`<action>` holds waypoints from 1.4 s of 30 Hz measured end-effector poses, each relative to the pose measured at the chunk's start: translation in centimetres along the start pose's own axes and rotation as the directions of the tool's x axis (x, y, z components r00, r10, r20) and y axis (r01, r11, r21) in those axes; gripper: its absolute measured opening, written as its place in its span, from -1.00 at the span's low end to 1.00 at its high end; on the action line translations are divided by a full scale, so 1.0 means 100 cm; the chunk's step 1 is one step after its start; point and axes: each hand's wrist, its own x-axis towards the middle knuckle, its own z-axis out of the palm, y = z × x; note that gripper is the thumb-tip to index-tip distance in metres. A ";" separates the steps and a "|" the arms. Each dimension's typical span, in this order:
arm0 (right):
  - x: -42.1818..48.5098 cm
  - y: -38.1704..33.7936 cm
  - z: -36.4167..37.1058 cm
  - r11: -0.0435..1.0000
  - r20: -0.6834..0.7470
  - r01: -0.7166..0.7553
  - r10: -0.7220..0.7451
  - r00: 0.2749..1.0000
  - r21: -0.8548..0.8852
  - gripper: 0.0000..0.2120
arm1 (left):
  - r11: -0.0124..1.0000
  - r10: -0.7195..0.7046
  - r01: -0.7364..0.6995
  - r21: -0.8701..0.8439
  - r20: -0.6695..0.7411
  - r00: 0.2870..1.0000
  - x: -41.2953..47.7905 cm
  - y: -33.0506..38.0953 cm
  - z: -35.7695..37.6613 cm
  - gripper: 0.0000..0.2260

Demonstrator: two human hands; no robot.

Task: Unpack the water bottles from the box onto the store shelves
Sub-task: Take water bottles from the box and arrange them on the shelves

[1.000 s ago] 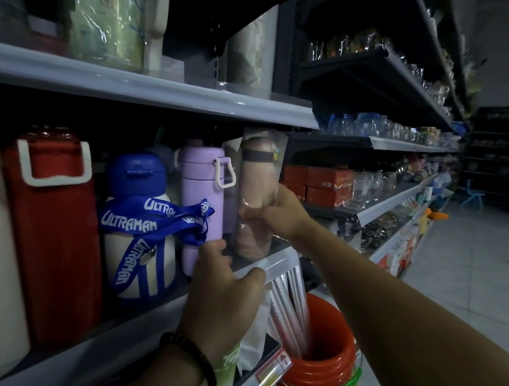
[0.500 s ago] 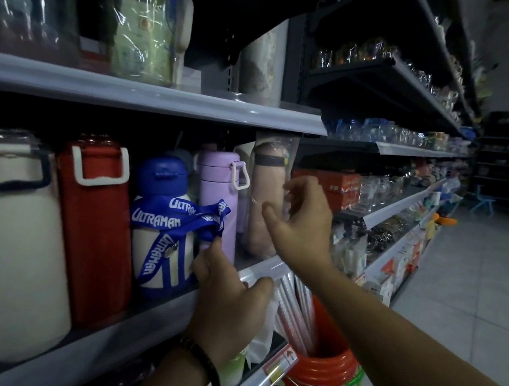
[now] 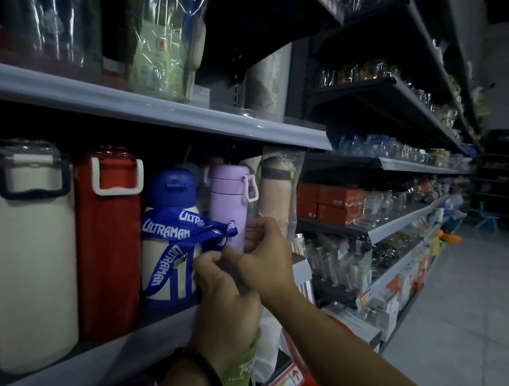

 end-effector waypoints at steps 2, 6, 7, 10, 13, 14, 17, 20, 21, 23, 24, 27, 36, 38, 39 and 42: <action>0.000 0.001 0.002 1.000 0.009 -0.005 0.005 1.000 -0.016 -0.44 | 0.999 0.021 -0.021 -0.036 0.011 1.000 -0.001 -0.007 0.000 -0.40; -0.002 0.003 0.005 0.996 -0.039 0.027 -0.030 0.999 -0.086 -0.33 | 0.999 0.019 -0.018 -0.046 0.027 0.999 -0.006 -0.016 0.000 -0.30; -0.003 0.003 0.006 0.995 -0.048 0.027 -0.032 0.998 -0.099 -0.31 | 0.999 0.013 -0.012 -0.041 0.025 1.000 -0.007 -0.018 -0.002 -0.29; -0.002 0.002 0.006 0.991 -0.055 0.007 -0.014 0.998 -0.133 -0.30 | 1.000 -0.015 0.016 -0.023 0.026 1.000 -0.005 -0.018 -0.007 -0.33; 0.002 0.000 0.006 0.990 -0.022 0.004 -0.007 1.000 -0.142 -0.34 | 0.998 -0.040 0.040 -0.041 0.015 0.999 -0.004 -0.017 -0.009 -0.31; 0.004 0.000 0.006 0.992 -0.002 -0.009 0.009 1.000 -0.124 -0.33 | 0.998 -0.042 0.042 -0.057 0.012 0.999 -0.004 -0.016 -0.009 -0.27; 0.008 -0.001 -0.001 0.996 0.100 -0.026 0.035 0.994 -0.088 -0.33 | 0.991 -0.043 0.046 -0.123 0.024 0.999 -0.003 -0.015 -0.006 -0.24; 0.010 -0.004 -0.010 0.998 0.191 -0.056 0.058 0.980 -0.017 -0.45 | 0.990 -0.049 0.053 -0.133 0.035 0.998 -0.001 -0.017 -0.002 -0.29; 0.010 -0.004 -0.012 0.998 0.206 -0.055 0.057 0.977 -0.015 -0.46 | 0.991 -0.046 0.050 -0.127 0.039 0.998 -0.001 -0.019 0.000 -0.28; 0.010 -0.005 -0.012 0.999 0.217 -0.027 0.037 0.975 -0.045 -0.48 | 0.989 -0.052 0.057 -0.139 0.040 0.998 0.001 -0.022 0.001 -0.25; 0.010 -0.004 -0.011 0.998 0.211 -0.012 0.026 0.977 -0.068 -0.49 | 0.988 -0.056 0.061 -0.143 0.041 0.998 0.002 -0.024 0.002 -0.24; 0.007 -0.006 -0.008 0.988 0.165 0.030 -0.006 0.986 -0.149 -0.54 | 0.992 -0.018 0.021 -0.121 0.025 1.000 0.003 -0.024 0.001 -0.24; 0.009 -0.013 -0.007 0.971 0.133 -0.010 0.043 0.990 -0.241 -0.38 | 0.956 0.158 -0.156 0.247 0.011 0.987 -0.009 -0.005 -0.007 -0.33; 0.014 -0.018 -0.014 0.964 0.202 -0.023 0.079 0.976 -0.264 -0.42 | 0.943 0.180 -0.173 0.285 0.002 0.984 -0.011 -0.008 -0.005 -0.31; 0.016 -0.022 -0.017 0.964 0.243 -0.029 0.095 0.965 -0.263 -0.42 | 0.946 0.181 -0.174 0.272 0.000 0.983 -0.011 -0.009 -0.005 -0.27; 0.020 -0.028 -0.024 0.973 0.328 -0.041 0.116 0.938 -0.227 -0.41 | 0.977 0.154 -0.152 0.148 -0.006 0.988 -0.007 -0.013 -0.004 -0.17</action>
